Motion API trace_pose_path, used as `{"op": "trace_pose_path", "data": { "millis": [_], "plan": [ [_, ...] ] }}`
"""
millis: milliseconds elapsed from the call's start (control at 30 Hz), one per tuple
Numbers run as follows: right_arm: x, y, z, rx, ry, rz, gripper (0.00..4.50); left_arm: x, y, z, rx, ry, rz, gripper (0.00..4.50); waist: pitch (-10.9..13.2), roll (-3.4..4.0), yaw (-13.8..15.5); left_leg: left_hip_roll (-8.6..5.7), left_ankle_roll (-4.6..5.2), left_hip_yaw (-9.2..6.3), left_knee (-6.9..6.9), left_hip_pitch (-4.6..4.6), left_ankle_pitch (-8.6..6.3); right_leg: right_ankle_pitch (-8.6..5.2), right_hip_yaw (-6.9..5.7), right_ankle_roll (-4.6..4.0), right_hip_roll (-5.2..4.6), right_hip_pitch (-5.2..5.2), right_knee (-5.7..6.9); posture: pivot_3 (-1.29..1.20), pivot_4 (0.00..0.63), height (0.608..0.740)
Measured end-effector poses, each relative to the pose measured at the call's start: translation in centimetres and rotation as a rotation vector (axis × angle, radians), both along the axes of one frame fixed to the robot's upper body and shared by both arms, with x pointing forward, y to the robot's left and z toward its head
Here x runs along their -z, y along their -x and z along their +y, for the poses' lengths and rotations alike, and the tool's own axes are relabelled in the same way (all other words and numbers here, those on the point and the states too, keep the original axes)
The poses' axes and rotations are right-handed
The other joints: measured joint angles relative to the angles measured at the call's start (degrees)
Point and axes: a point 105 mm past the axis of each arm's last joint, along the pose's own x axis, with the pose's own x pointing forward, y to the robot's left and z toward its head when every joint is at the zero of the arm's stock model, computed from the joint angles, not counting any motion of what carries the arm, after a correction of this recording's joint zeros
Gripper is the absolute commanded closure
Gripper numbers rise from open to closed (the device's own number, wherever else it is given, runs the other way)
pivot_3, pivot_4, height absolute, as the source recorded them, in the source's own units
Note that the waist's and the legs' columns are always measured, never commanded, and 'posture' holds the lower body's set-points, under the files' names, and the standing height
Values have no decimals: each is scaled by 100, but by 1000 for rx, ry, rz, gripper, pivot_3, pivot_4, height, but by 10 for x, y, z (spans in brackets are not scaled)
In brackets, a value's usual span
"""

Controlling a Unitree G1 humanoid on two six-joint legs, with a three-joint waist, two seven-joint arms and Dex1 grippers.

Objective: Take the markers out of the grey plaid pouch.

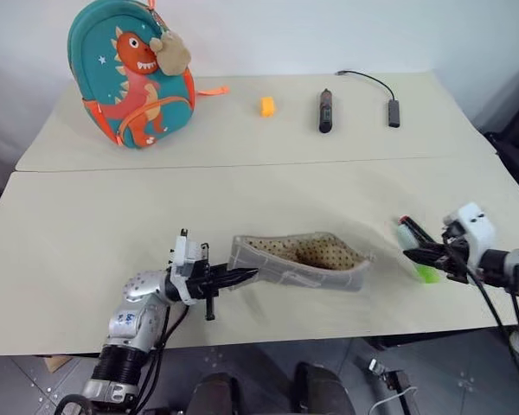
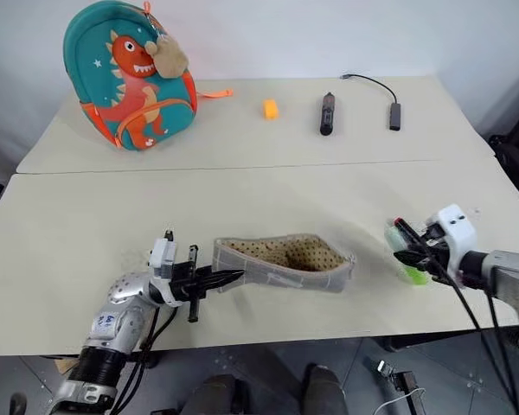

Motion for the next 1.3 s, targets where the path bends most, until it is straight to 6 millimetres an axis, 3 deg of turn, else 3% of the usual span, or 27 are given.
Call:
{"op": "trace_pose_path", "data": {
  "millis": [133,233,333,500,667,767,867,1133,1267,1300],
  "plan": [
    [-3,-4,9,-91,4,-95,1089,-1,0,22,-102,18,101,4500,0,1,0,-2,0,5,8,-18,1,2,-8,5,2,0,-6,0,150,740],
    [-21,-1,32,-239,-100,-258,64,-3,1,47,-256,69,244,4500,4,-5,-4,3,-2,-6,6,-20,1,0,-10,10,5,0,-9,0,150,740],
    [-43,16,56,-421,-209,-433,24,-4,1,87,-475,151,381,4500,12,-7,-4,6,-3,-12,6,-17,2,-1,-8,12,6,0,-6,0,150,740],
    [-42,34,77,-572,-290,-511,24,-9,11,137,-704,335,522,4500,22,-23,12,1,-2,-22,9,-14,2,0,3,13,2,3,-3,0,150,740],
    [-33,48,100,-746,-318,-539,24,8,30,148,-740,466,799,4500,25,-26,3,1,-2,-23,4,-2,1,-1,10,11,1,4,3,0,150,740],
    [-25,51,103,-784,-314,-546,24,1,33,157,-771,596,866,4500,31,-35,6,5,-3,-22,5,9,0,-2,21,10,-2,8,8,0,150,740],
    [-22,50,102,-779,-314,-554,0,0,35,174,-880,625,916,3710,31,-35,-12,3,-9,-14,-1,25,-3,-6,26,2,-1,15,11,0,150,740],
    [-24,45,102,-765,-325,-584,0,8,43,197,-1066,580,994,1304,32,-35,-10,3,-13,-8,-3,32,-5,-13,27,-12,0,14,15,0,150,740],
    [-21,43,100,-752,-319,-578,0,3,50,214,-1189,393,921,76,33,-36,-13,1,-15,-2,-6,32,-7,-18,27,-21,3,9,16,0,150,740],
    [-22,43,100,-753,-318,-580,0,2,53,222,-1236,310,878,34,33,-36,-18,2,-16,1,-8,32,-7,-20,28,-24,5,6,17,0,150,740]
  ]
}}
